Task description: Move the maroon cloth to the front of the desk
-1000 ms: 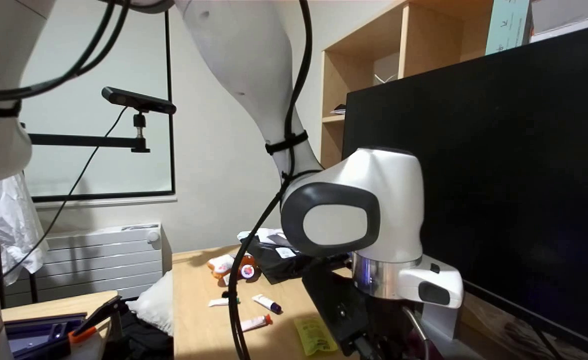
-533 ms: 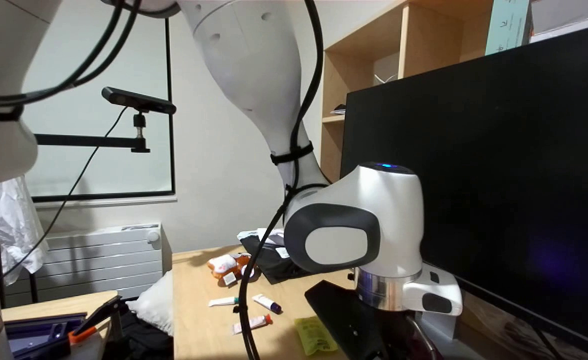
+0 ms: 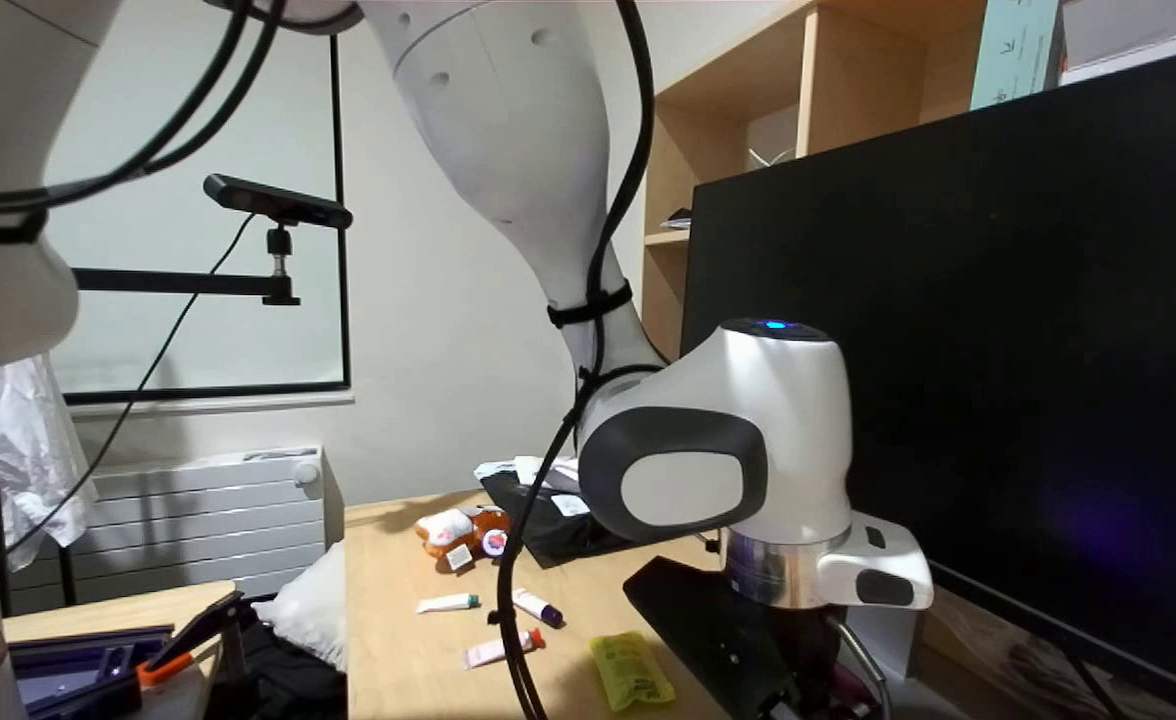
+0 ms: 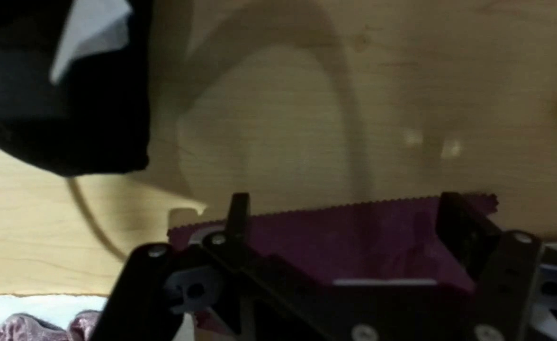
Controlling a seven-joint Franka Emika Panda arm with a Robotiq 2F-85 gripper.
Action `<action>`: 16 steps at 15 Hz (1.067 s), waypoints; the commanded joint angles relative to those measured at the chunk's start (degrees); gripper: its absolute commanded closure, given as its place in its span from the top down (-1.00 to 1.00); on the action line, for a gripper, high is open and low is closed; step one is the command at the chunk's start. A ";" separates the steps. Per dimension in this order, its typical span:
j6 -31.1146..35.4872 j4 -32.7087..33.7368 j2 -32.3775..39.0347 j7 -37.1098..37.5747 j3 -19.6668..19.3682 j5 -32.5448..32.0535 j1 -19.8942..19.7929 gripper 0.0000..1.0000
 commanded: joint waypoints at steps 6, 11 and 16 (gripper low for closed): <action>8.27 2.47 7.06 -4.51 4.52 -2.24 -2.85 1.00; 7.12 3.73 8.05 -4.45 3.57 -4.06 -4.39 0.08; 4.33 2.77 5.37 -3.18 2.97 -4.45 -4.45 -0.59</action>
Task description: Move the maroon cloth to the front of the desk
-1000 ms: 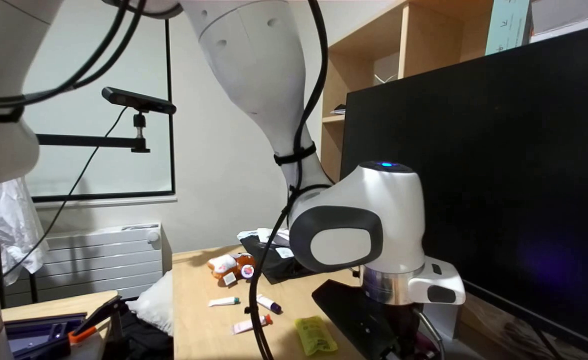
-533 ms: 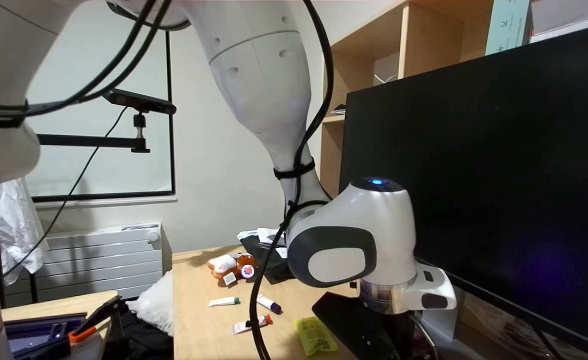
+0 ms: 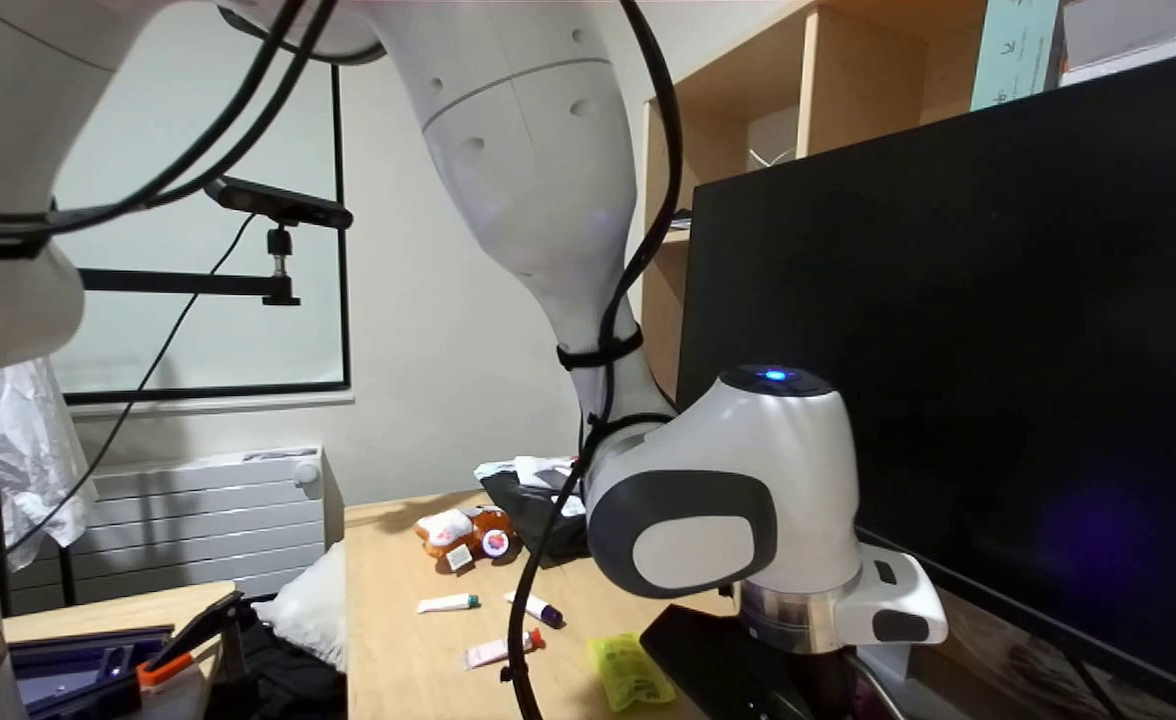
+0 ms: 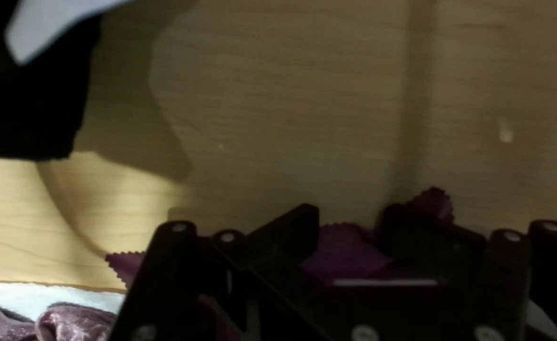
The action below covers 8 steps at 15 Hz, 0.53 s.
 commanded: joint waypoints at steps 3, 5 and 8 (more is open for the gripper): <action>-5.86 -1.96 -3.28 0.50 -1.95 -1.30 0.64 -0.81; -8.10 -2.75 -4.91 1.59 -4.08 -1.26 2.54 -0.19; -8.52 -3.98 -7.31 2.11 -5.40 -0.37 3.99 0.07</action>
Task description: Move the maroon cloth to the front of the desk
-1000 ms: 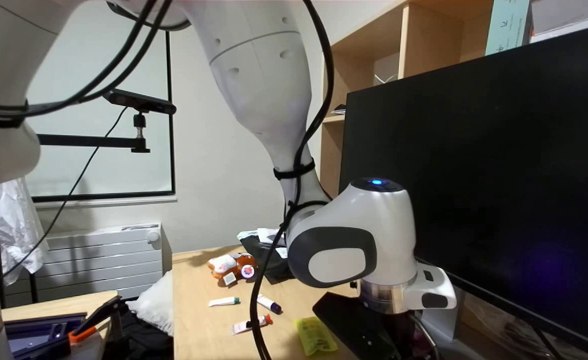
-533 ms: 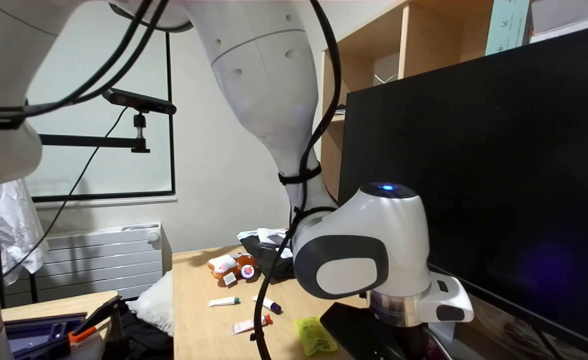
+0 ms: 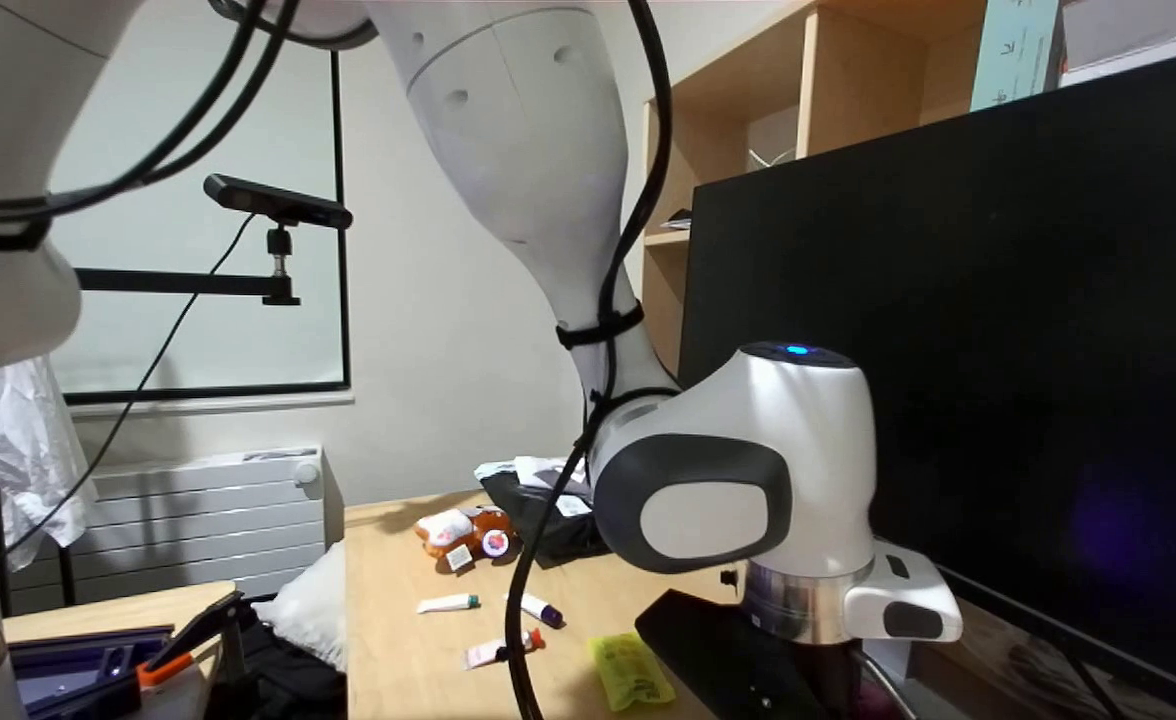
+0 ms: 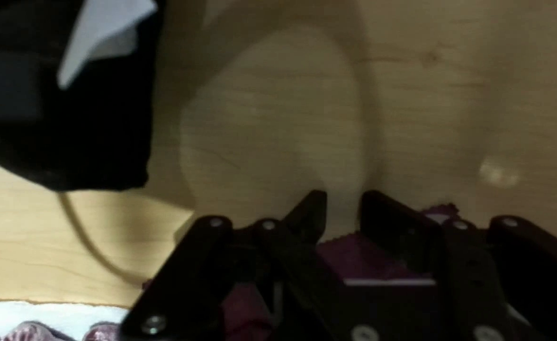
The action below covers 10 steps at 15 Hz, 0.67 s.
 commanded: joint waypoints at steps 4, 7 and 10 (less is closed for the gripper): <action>0.14 -2.83 -4.30 -0.55 1.86 2.19 0.37 0.59; 2.23 -1.69 -2.58 -0.54 2.92 2.17 0.99 0.94; 3.75 -0.73 -1.13 0.10 2.85 1.38 1.74 1.00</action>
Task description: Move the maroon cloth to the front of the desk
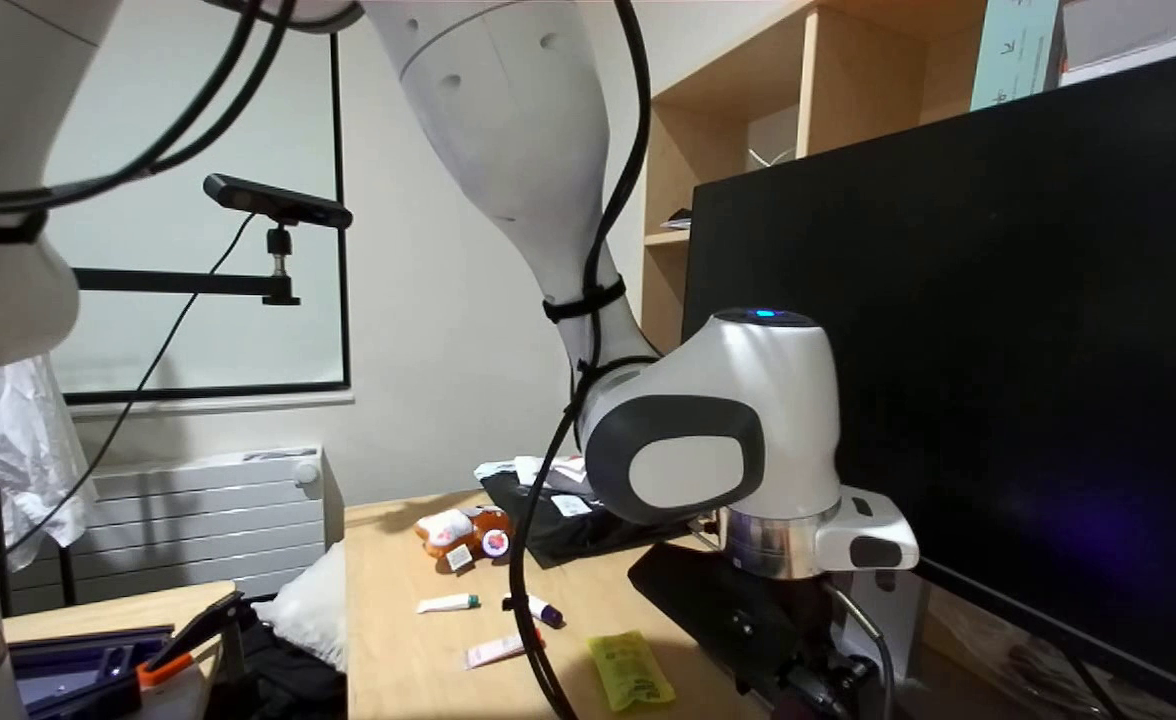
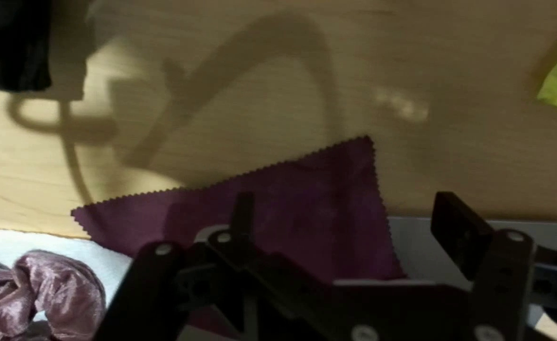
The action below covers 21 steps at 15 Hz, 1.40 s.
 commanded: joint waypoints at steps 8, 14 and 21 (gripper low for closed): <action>1.74 4.59 4.27 0.38 -0.34 -0.07 0.42 0.20; 0.61 6.04 4.90 0.47 -0.81 -0.11 0.31 -0.57; -8.19 1.85 -0.85 1.53 -8.68 -4.12 4.43 -0.85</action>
